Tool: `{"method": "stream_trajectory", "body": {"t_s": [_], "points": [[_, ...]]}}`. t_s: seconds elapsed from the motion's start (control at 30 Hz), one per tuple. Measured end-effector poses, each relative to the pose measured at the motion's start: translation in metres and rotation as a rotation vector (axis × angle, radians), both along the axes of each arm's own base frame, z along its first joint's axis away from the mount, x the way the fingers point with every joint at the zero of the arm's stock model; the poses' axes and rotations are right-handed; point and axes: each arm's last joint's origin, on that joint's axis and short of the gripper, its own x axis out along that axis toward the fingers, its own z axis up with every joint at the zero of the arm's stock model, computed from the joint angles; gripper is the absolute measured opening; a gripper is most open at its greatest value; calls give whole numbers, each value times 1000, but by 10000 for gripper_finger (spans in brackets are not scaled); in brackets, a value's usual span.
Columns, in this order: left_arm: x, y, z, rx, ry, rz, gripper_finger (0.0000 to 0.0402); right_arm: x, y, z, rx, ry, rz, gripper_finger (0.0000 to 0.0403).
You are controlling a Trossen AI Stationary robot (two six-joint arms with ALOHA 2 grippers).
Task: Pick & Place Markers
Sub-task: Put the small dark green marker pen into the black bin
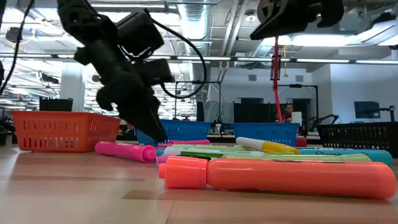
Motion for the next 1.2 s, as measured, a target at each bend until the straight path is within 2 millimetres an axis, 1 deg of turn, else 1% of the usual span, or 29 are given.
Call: {"method": "stream_trajectory", "body": {"t_s": [0.1,0.27,0.43,0.6,0.8,0.87,1.0,1.2], "points": [[4,-1,-3,-2,8,-2,146,1,-5,0,-10,-3,-14,72],[3,0,-7,1,41,-1,144,1,-15,1,-10,-5,-55,72],[2,0,-11,0,64,-3,119,3,-27,2,-10,-20,-102,72],[3,-1,-11,-2,64,-1,86,4,-37,5,-8,-53,-141,72],[2,-1,-4,-4,34,0,26,7,-45,12,-82,-120,-131,72],[2,-1,-3,-6,31,3,12,8,-47,14,-83,-146,-138,72],[2,-1,6,-10,-6,3,8,9,-52,14,-66,-155,-163,72],[-3,0,34,-40,-106,28,8,8,-62,14,-2,-163,-218,82]]}}
